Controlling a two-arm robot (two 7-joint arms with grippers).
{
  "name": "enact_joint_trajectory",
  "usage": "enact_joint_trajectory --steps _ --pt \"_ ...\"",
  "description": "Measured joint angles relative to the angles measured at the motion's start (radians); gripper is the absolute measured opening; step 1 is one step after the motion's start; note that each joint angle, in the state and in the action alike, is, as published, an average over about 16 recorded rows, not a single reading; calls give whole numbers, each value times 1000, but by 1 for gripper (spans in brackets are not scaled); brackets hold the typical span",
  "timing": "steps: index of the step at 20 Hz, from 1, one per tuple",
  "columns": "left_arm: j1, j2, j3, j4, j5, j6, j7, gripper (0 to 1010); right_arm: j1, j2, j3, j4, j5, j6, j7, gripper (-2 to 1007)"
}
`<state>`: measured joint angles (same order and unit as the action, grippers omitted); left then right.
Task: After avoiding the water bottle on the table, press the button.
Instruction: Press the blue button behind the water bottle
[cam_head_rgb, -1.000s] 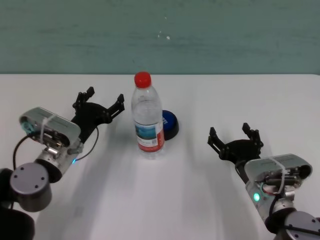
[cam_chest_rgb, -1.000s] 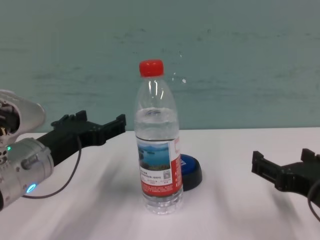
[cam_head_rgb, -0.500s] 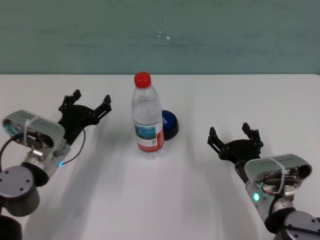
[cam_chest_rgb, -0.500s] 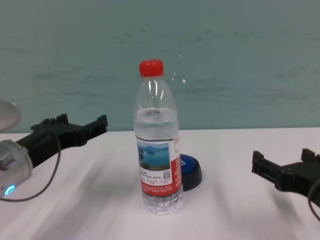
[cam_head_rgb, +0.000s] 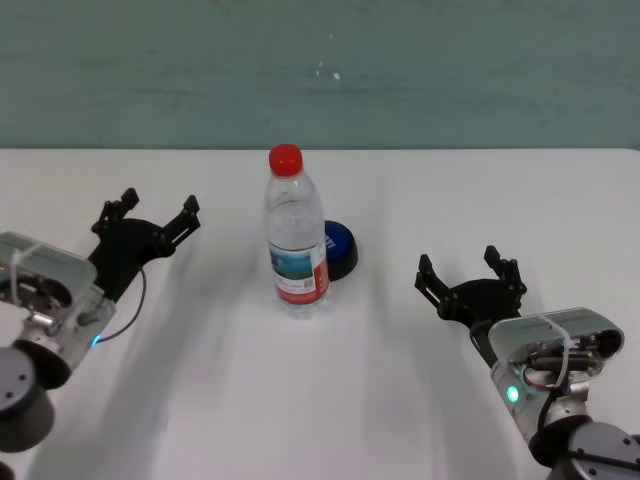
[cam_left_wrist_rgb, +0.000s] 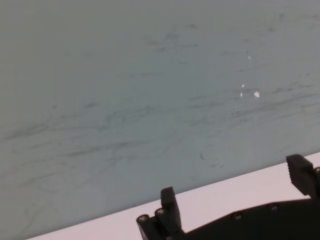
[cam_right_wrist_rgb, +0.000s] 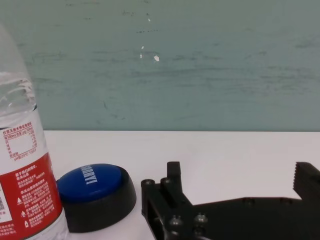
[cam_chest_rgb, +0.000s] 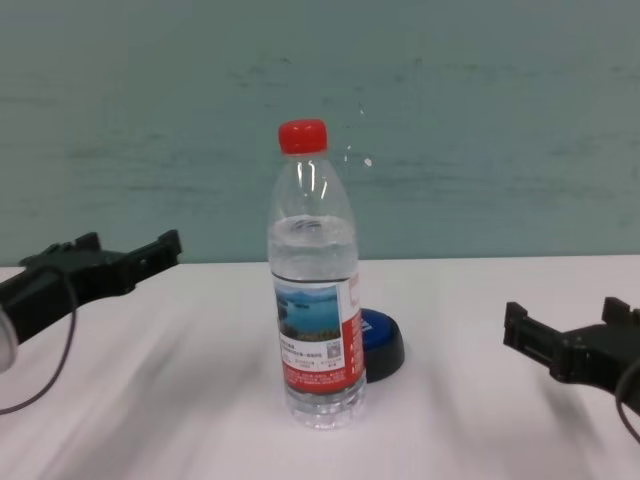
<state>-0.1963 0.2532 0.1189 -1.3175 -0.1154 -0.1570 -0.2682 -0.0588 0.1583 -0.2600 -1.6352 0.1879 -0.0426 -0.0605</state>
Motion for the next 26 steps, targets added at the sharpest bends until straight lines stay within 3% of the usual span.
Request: enact_joint_trajectory --steps 9,26 --pt "56 26 -28 -59 -45 19 -13 1010 0 0 0 0 0 0 0 1004" --pt "154 65 -52 -160 -101 20 -32 1010 0 0 0 0 0 0 0 1004"
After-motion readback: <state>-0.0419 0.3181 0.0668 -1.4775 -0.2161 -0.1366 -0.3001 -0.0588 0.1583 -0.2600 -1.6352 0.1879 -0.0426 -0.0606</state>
